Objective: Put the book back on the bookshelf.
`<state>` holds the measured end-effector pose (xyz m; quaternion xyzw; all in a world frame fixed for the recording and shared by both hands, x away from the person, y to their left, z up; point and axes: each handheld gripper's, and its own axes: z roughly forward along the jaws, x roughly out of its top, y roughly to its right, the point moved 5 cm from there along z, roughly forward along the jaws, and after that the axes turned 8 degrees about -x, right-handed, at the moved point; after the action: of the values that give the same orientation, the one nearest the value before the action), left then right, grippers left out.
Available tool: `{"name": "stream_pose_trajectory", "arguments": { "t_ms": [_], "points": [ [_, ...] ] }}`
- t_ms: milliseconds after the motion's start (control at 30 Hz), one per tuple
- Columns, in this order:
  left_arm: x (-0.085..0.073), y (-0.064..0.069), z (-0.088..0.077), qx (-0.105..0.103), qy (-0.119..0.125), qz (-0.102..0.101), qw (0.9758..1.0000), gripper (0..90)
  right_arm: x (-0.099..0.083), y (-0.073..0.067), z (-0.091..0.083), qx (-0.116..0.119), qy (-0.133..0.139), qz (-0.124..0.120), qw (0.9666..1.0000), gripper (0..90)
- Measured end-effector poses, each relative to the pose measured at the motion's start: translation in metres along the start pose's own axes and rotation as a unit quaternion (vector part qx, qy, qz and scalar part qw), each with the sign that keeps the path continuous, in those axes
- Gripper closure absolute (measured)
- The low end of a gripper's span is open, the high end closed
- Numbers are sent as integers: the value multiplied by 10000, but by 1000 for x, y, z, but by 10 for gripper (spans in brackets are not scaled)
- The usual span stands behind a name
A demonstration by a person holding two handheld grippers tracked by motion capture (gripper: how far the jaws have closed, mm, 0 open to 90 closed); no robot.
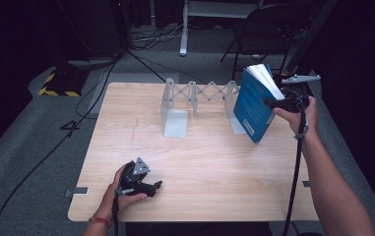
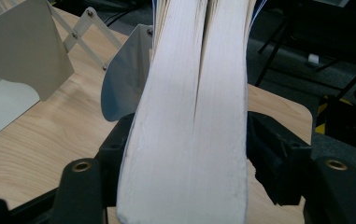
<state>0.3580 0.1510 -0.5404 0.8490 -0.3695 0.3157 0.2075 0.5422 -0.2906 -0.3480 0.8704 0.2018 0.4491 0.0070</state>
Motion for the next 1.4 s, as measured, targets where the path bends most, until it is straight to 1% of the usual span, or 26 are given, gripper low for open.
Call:
{"name": "stream_pose_trajectory", "arguments": {
  "t_ms": [200,233,567,667,800,900,1100,1400],
  "points": [
    [0,0,0,1,0,0,10000,152,-3,1,-1,29,5,-53,10000,371],
    [0,0,0,0,0,1,10000,152,-4,1,-2,29,8,-99,9999,360],
    [0,0,0,1,1,0,10000,152,-11,4,-5,61,-34,-111,9999,316],
    [0,0,0,1,0,2,10000,152,-14,4,-7,95,-30,-165,9998,314],
    [0,0,0,0,0,1,10000,152,-19,4,-8,122,-39,-230,9997,311],
    [0,0,0,1,0,0,10000,152,-23,3,-9,144,-72,-325,9993,309],
    [0,0,0,1,5,5,10000,151,-32,2,-11,231,-40,-408,9989,309],
    [0,0,1,5,8,-14,10000,151,-46,1,-13,315,-43,-420,9986,309]
  ]
}}
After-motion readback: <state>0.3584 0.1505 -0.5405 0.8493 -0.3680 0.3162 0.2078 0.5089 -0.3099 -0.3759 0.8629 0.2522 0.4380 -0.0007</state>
